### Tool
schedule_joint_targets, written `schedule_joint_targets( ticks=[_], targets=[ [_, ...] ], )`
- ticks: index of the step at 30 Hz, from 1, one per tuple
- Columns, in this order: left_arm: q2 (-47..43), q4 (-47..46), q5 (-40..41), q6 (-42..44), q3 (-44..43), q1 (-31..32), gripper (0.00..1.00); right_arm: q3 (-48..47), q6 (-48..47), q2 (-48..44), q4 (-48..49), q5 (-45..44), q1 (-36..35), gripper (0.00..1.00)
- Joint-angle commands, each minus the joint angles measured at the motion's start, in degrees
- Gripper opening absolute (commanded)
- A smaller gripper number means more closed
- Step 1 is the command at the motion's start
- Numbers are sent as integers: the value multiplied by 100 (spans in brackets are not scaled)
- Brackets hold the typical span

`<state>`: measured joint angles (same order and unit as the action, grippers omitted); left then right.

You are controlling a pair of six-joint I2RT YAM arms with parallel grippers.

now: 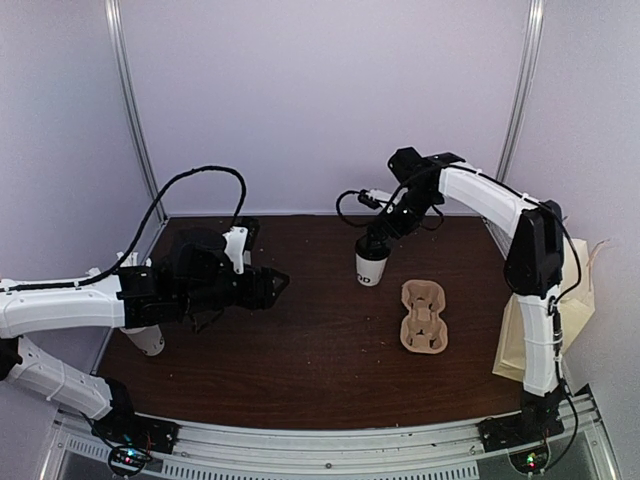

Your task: Pack the takeout coffee

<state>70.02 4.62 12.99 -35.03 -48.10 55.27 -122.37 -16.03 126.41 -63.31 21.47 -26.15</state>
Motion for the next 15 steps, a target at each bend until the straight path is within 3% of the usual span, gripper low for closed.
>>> schedule_joint_targets(
  ticks=[1, 9, 15],
  targets=[
    [58, -91, -90, 88, -96, -25, 70, 281, -19, -1159, -127, -335, 30, 100],
    [426, 0, -572, 478, -358, -21, 68, 1974, -575, -3437, 81, -645, 158, 99],
    [1294, 111, -1297, 641, -988, 124, 65, 3330, -906, -4798, 71, -485, 325, 95]
  ],
)
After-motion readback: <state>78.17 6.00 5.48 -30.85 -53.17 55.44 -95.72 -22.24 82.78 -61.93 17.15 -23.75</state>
